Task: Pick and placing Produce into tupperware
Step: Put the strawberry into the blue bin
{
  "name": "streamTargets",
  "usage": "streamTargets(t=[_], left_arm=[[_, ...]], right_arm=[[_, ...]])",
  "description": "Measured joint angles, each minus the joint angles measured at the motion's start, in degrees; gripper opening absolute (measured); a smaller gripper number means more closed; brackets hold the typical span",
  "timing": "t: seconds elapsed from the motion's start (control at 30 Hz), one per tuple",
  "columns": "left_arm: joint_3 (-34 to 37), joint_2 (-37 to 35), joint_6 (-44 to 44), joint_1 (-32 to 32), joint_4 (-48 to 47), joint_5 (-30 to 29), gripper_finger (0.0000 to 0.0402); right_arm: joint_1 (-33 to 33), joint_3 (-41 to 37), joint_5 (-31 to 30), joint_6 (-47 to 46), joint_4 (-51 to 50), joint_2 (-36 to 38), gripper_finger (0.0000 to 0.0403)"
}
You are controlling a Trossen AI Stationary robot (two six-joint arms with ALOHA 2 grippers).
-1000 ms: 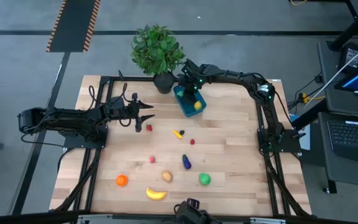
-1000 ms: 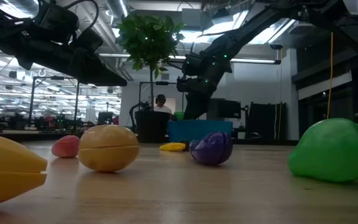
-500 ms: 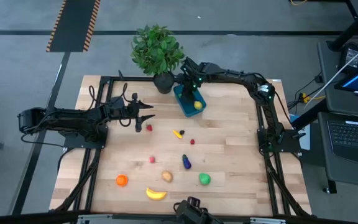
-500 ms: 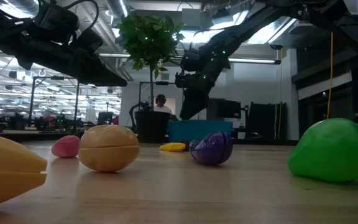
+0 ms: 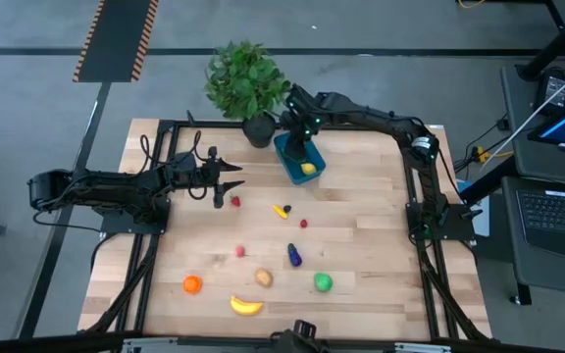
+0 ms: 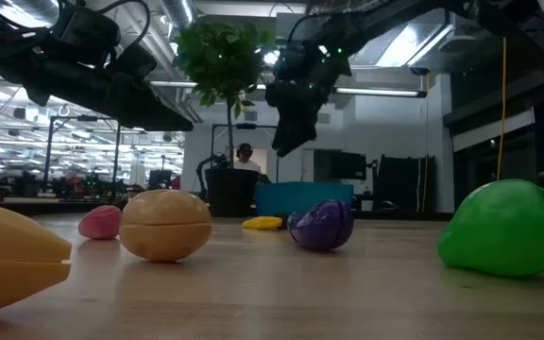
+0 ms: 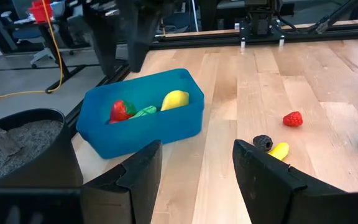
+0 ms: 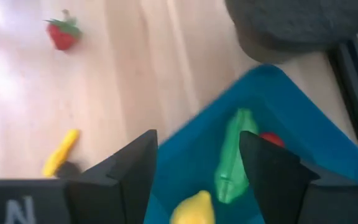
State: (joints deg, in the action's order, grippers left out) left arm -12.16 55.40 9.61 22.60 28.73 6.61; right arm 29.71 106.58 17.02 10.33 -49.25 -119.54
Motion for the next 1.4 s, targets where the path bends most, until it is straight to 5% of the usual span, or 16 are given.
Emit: streamTargets(t=[1.4], left_arm=[[0.00, 0.00, -0.02, -0.01, 0.42, 0.03, 0.0190]], right_arm=[[-5.37, -0.23, -2.93, 1.27, 12.78, 5.92, 0.0229]])
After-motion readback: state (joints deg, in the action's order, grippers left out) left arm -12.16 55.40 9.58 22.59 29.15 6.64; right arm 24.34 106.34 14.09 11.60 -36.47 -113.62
